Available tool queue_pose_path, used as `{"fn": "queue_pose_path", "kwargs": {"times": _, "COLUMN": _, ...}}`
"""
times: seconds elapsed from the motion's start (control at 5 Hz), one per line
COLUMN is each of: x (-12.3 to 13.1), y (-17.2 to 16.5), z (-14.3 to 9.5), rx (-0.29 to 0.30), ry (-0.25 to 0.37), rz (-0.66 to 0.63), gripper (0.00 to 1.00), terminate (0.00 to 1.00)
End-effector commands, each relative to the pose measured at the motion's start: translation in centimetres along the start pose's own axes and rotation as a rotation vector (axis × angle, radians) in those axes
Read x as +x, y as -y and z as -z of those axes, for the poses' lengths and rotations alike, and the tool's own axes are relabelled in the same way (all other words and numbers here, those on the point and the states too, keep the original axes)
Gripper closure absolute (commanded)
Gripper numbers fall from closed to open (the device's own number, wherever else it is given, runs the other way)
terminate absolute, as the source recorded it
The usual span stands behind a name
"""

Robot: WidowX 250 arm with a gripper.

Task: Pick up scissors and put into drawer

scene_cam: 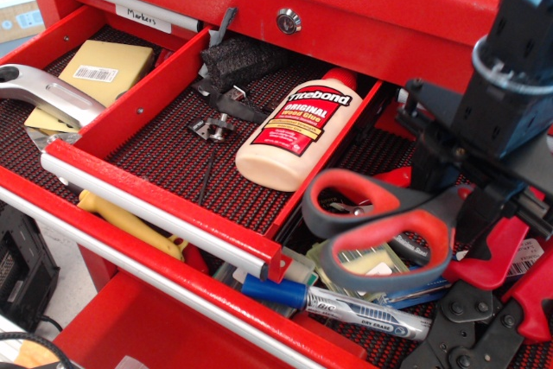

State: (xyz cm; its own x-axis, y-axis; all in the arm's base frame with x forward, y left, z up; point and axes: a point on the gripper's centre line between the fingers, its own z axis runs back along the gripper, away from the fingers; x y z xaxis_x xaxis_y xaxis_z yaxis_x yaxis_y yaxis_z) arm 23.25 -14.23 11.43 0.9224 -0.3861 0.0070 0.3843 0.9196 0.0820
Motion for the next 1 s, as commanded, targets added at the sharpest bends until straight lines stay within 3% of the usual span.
{"fn": "queue_pose_path", "kwargs": {"times": 0.0, "x": -2.8, "y": -4.3, "z": -4.0, "rx": 0.063, "ry": 0.025, "rz": 0.114, "gripper": 1.0, "terminate": 0.0}}
{"fn": "queue_pose_path", "kwargs": {"times": 0.2, "x": -5.3, "y": -8.7, "z": -5.1, "rx": 0.092, "ry": 0.039, "rz": 0.185, "gripper": 1.0, "terminate": 0.0}}
{"fn": "queue_pose_path", "kwargs": {"times": 0.4, "x": -6.7, "y": -13.6, "z": -4.4, "rx": 0.104, "ry": 0.107, "rz": 0.257, "gripper": 1.0, "terminate": 0.0}}
{"fn": "queue_pose_path", "kwargs": {"times": 0.6, "x": -6.4, "y": -16.7, "z": -4.2, "rx": 0.053, "ry": 0.131, "rz": 0.259, "gripper": 1.0, "terminate": 0.0}}
{"fn": "queue_pose_path", "kwargs": {"times": 0.8, "x": -5.8, "y": -17.6, "z": -3.0, "rx": 0.027, "ry": 0.159, "rz": 0.207, "gripper": 1.0, "terminate": 0.0}}
